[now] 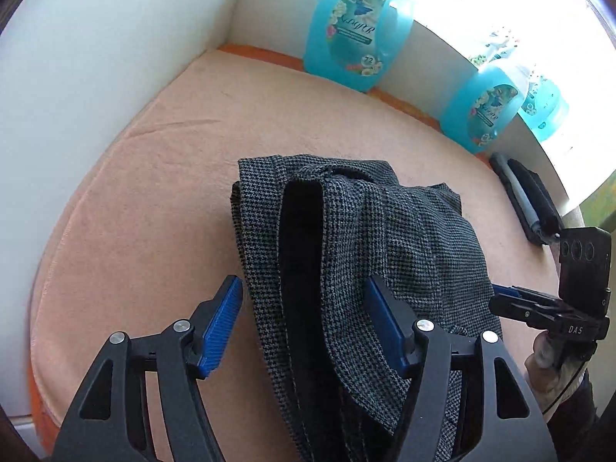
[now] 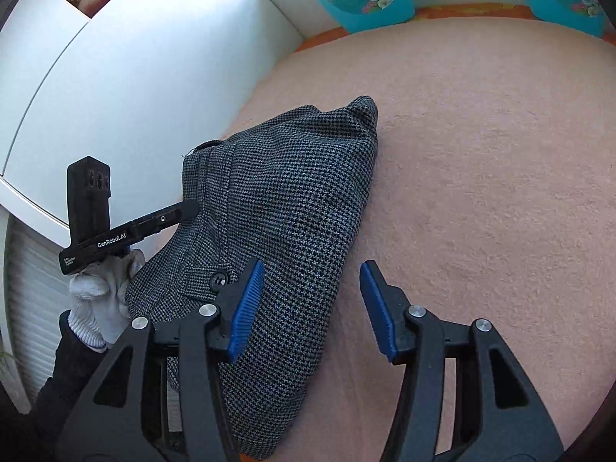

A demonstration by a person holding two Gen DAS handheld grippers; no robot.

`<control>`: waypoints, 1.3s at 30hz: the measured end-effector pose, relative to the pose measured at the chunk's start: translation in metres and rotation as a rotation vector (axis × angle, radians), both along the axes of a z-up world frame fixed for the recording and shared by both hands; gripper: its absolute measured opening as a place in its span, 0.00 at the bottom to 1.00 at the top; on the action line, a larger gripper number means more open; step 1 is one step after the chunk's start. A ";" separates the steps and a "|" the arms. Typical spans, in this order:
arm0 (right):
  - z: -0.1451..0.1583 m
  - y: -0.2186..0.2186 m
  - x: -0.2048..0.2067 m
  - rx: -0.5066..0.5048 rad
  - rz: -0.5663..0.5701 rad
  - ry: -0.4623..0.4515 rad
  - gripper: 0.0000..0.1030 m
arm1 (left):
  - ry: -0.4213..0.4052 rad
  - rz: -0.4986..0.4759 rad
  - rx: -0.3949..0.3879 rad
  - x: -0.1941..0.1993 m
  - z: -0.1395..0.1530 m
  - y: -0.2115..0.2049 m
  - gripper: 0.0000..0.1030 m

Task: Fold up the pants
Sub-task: 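Grasp the folded trousers with the left gripper while the right gripper grasps them too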

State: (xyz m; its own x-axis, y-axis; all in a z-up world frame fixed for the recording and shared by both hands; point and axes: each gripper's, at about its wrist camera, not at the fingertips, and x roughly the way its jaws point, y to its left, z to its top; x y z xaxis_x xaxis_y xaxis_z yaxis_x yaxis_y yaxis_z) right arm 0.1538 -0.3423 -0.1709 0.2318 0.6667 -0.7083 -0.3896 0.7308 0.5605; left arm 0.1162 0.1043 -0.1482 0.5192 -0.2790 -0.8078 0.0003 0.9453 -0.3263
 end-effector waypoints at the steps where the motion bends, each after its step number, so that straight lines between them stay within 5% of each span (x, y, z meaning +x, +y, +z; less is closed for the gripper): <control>1: 0.000 0.002 0.002 0.000 0.004 -0.002 0.53 | 0.009 -0.003 0.002 0.003 -0.003 0.000 0.69; 14: -0.009 0.021 0.021 0.032 0.042 0.013 0.55 | -0.025 -0.010 -0.019 0.010 -0.014 0.002 0.74; 20: -0.007 0.033 0.017 0.030 0.059 -0.010 0.54 | -0.055 -0.023 -0.055 0.012 -0.015 -0.002 0.57; 30: 0.013 0.063 0.004 -0.061 0.052 -0.108 0.25 | -0.091 0.019 -0.164 0.012 -0.014 0.004 0.28; 36: 0.017 0.070 0.002 -0.084 0.063 -0.118 0.25 | -0.102 0.013 -0.133 0.013 -0.012 0.000 0.26; 39: 0.007 0.055 0.009 -0.074 0.040 -0.077 0.37 | -0.111 -0.001 -0.099 0.011 -0.011 -0.002 0.26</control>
